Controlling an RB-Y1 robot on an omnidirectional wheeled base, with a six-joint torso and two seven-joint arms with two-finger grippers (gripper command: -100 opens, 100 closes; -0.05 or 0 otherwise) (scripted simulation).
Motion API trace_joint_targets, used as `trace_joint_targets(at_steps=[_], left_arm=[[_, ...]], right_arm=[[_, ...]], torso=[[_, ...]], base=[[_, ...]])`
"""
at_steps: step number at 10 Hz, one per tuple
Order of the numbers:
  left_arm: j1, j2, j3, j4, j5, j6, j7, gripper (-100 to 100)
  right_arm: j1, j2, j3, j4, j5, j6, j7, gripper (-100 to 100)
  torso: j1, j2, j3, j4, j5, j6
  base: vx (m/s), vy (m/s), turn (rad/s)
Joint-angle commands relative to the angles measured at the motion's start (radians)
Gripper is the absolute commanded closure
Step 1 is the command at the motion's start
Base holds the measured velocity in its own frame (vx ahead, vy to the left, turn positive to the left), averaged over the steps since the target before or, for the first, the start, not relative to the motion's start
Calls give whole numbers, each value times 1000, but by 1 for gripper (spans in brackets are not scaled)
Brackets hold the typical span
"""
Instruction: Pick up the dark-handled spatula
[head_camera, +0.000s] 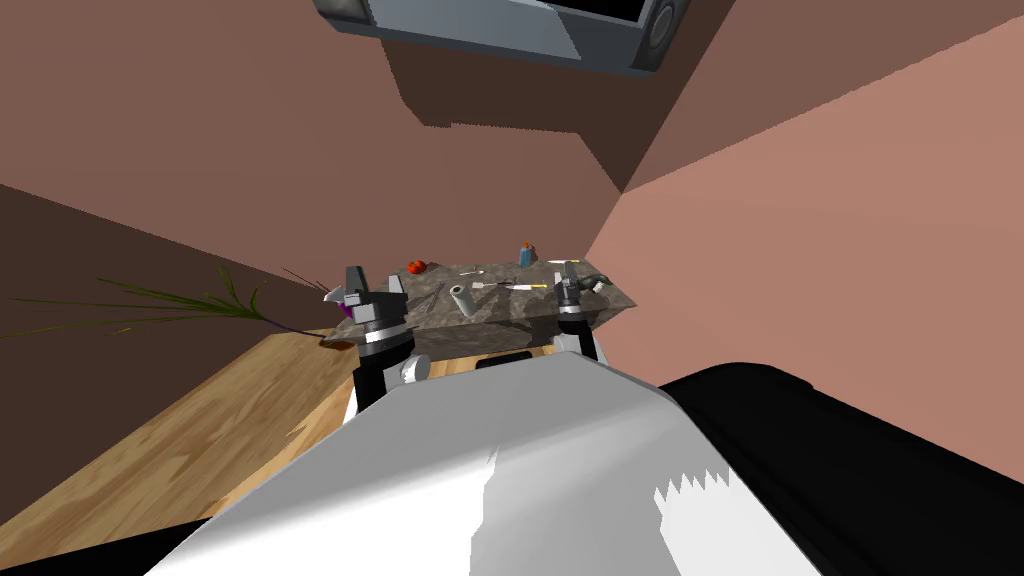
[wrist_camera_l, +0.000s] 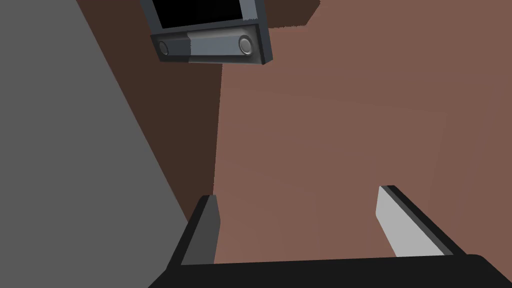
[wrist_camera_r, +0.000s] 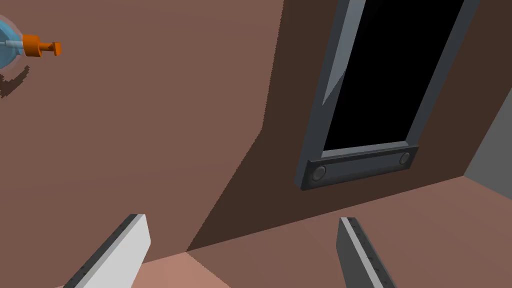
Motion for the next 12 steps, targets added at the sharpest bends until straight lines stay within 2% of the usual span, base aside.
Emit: trace_joint_targets(at_steps=[1,4,6,7,10,11,12], left_arm=[[0,0,0,0,0,0,0,0],[0,0,0,0,0,0,0,0],[0,0,0,0,0,0,0,0],[0,0,0,0,0,0,0,0],[0,0,0,0,0,0,0,0],[0,0,0,0,0,0,0,0],[0,0,0,0,0,0,0,0]], right_arm=[[9,-43,18,23,18,-26,-13,-100],[27,-129,60,85,61,-84,-40,-100],[40,-189,98,144,98,-132,-64,-100],[40,-201,98,144,98,-132,-64,-100],[54,-312,164,238,160,-211,-102,-100],[54,-326,164,252,160,-211,-102,-100],[57,-362,188,288,181,-237,-115,-100]], torso=[[0,0,0,0,0,0],[-8,14,8,3,-2,0],[-8,15,8,3,-2,0],[-10,16,9,3,-2,0],[-6,11,7,3,-1,0],[-7,13,8,3,-2,0],[-6,11,6,3,-1,0]], base=[[-78,-38,-33],[-209,-115,-19],[-219,-133,9],[-156,-104,18],[-168,-82,76],[-146,-76,39],[-120,-46,85]])
